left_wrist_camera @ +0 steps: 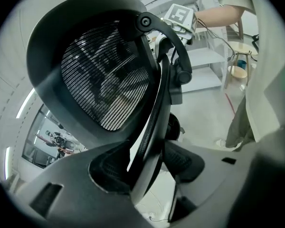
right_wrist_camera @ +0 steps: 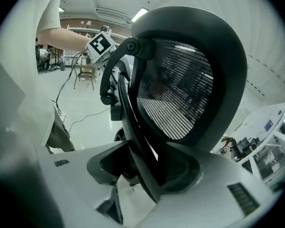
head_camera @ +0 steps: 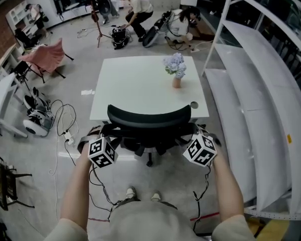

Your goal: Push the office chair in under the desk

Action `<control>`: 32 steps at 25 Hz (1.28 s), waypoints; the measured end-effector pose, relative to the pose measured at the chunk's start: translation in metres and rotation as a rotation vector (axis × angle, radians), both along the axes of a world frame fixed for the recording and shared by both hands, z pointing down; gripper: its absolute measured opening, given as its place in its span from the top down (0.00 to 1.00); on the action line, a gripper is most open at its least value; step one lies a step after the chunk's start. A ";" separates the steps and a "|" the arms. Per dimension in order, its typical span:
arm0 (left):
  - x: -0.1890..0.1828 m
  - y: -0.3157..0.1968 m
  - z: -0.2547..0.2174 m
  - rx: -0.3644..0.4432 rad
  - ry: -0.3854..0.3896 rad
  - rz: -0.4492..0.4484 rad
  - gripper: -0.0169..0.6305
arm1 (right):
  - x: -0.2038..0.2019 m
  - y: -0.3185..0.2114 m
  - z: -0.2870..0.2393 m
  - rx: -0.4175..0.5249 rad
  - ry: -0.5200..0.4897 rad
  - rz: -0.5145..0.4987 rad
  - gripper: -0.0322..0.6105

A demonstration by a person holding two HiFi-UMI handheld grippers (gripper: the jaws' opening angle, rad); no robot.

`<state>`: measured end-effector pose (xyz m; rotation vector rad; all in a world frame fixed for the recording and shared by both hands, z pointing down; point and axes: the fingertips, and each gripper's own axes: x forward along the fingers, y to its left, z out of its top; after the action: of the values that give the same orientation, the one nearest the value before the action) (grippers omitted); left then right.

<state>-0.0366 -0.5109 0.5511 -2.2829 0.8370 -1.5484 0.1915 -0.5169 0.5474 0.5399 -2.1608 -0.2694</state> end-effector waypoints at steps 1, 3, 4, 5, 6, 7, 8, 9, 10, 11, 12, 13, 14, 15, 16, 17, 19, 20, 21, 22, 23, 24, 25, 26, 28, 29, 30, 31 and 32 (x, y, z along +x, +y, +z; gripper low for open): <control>-0.002 -0.004 -0.001 0.001 0.000 0.001 0.64 | -0.002 -0.003 0.000 0.002 0.000 0.003 0.64; -0.007 -0.012 -0.001 0.000 0.001 0.001 0.64 | -0.006 -0.010 -0.001 0.006 0.000 0.008 0.64; -0.008 -0.015 -0.001 -0.004 0.002 -0.002 0.64 | -0.008 -0.013 -0.001 0.006 0.000 0.009 0.64; -0.010 -0.017 -0.001 -0.010 0.004 -0.006 0.63 | -0.009 -0.015 -0.001 0.004 -0.001 0.011 0.64; -0.011 -0.020 0.000 -0.016 0.006 -0.009 0.63 | -0.011 -0.017 -0.001 0.003 -0.002 0.012 0.64; -0.013 -0.022 0.000 -0.020 0.006 -0.010 0.63 | -0.013 -0.019 -0.001 0.001 -0.003 0.013 0.64; -0.014 -0.024 -0.001 -0.021 0.006 -0.011 0.63 | -0.014 -0.022 -0.001 0.001 -0.004 0.014 0.64; -0.016 -0.026 -0.001 -0.020 0.005 -0.010 0.63 | -0.016 -0.024 -0.001 0.001 -0.005 0.015 0.64; -0.017 -0.028 -0.001 -0.018 0.005 -0.008 0.63 | -0.017 -0.026 -0.001 0.001 -0.005 0.015 0.64; -0.018 -0.030 -0.001 -0.014 0.006 -0.007 0.63 | -0.018 -0.028 -0.001 0.002 -0.005 0.016 0.64; -0.019 -0.032 -0.001 -0.010 0.006 -0.007 0.63 | -0.019 -0.030 -0.001 0.003 -0.005 0.016 0.64; -0.020 -0.035 0.000 -0.008 0.007 -0.006 0.63 | -0.019 -0.033 -0.001 0.004 -0.005 0.017 0.64; -0.021 -0.037 0.000 -0.008 0.007 -0.005 0.63 | -0.020 -0.036 -0.001 0.004 -0.005 0.018 0.64; -0.021 -0.039 0.000 -0.009 0.007 -0.004 0.63 | -0.021 -0.038 -0.001 0.005 -0.005 0.019 0.64; -0.023 -0.041 0.000 -0.011 0.007 -0.003 0.63 | -0.022 -0.040 -0.001 0.005 -0.005 0.020 0.64; -0.024 -0.042 0.000 -0.013 0.007 -0.002 0.63 | -0.023 -0.041 -0.001 0.005 -0.005 0.021 0.64; -0.026 -0.044 -0.001 -0.014 0.008 0.001 0.63 | -0.026 -0.042 -0.001 0.007 -0.005 0.024 0.64; -0.027 -0.045 -0.001 -0.013 0.008 0.002 0.64 | -0.027 -0.043 -0.001 0.009 -0.004 0.025 0.64; -0.028 -0.046 0.000 -0.013 0.009 0.003 0.64 | -0.027 -0.044 -0.001 0.011 -0.003 0.026 0.64; -0.028 -0.047 0.000 -0.014 0.009 0.003 0.63 | -0.028 -0.045 -0.001 0.013 -0.002 0.026 0.64; -0.029 -0.049 0.000 -0.016 0.009 0.003 0.64 | -0.028 -0.047 -0.001 0.015 -0.001 0.025 0.64; -0.029 -0.050 0.000 -0.016 0.008 0.003 0.63 | -0.029 -0.048 -0.001 0.017 0.000 0.023 0.64; -0.030 -0.051 0.000 -0.016 0.007 0.002 0.63 | -0.030 -0.049 -0.001 0.019 0.000 0.021 0.64; -0.031 -0.051 0.000 -0.015 0.006 0.002 0.63 | -0.031 -0.049 0.000 0.024 0.000 0.019 0.64; -0.030 -0.052 0.001 -0.010 0.005 0.001 0.63 | -0.030 -0.050 0.001 0.044 0.002 0.017 0.63; -0.030 -0.053 0.001 -0.007 0.007 0.002 0.63 | -0.030 -0.051 0.001 0.056 0.004 0.017 0.63; -0.030 -0.054 0.001 -0.005 0.008 0.003 0.63 | -0.030 -0.052 0.001 0.065 0.006 0.018 0.63; -0.030 -0.054 0.001 -0.005 0.011 0.004 0.63 | -0.031 -0.053 0.001 0.070 0.009 0.021 0.63; -0.031 -0.053 0.001 -0.007 0.013 0.005 0.63 | -0.031 -0.053 0.002 0.069 0.014 0.024 0.63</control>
<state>-0.0675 -0.5641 0.5522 -2.3010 0.8296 -1.5385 0.1602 -0.5696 0.5491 0.6015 -2.1360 -0.3347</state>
